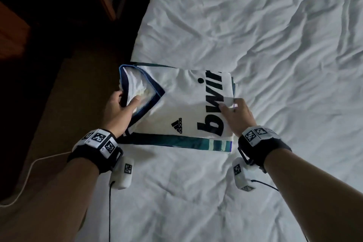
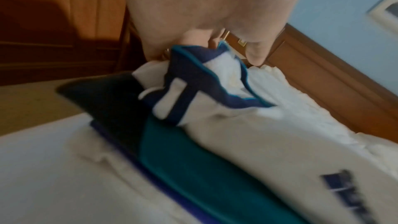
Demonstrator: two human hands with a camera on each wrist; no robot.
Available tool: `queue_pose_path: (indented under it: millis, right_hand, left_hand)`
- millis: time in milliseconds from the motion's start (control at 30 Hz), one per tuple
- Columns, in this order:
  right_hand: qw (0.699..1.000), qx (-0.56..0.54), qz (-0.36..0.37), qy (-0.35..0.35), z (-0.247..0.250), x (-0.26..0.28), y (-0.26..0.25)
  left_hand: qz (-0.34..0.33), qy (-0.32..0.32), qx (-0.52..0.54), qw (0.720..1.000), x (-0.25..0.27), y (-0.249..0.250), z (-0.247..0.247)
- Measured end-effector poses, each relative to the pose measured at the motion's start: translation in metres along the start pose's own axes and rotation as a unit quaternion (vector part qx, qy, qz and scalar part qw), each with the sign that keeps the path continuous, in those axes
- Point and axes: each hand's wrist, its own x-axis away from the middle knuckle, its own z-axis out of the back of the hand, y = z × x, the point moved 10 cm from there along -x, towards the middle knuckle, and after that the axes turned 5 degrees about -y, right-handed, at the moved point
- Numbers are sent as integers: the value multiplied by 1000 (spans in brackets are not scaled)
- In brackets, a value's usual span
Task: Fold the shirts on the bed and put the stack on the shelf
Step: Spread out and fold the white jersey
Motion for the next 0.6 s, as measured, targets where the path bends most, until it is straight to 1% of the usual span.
queue_pose_path:
  millis: [67, 133, 233, 333, 400, 533, 567, 600]
  right_hand:
    - [1000, -26, -9, 3, -5, -7, 10]
    - [998, -63, -11, 8, -8, -10, 17]
    - [997, -80, -15, 7, -14, -6, 24]
    - [996, -85, -8, 21, -15, 5, 28]
    - [998, -59, -2, 19, -16, 13, 33]
    - [999, 31, 25, -37, -27, 20, 34]
    - [998, 48, 35, -37, -26, 19, 32]
    - [996, 69, 50, -22, -22, 18, 29]
  left_hand:
    - [25, -9, -13, 1000, -10, -19, -1]
    - [23, -26, -26, 999, -13, -22, -4]
    - [1, -41, -60, 997, -13, -18, -4]
    - [-23, -20, -53, 998, -7, -8, 3]
    - [-20, -11, -43, 999, -5, -13, 7]
    - [-5, 9, -45, 999, 1, -28, 8]
    - [-4, 28, -54, 998, 2, -30, 9]
    - [-13, 56, -79, 995, 6, -26, 13]
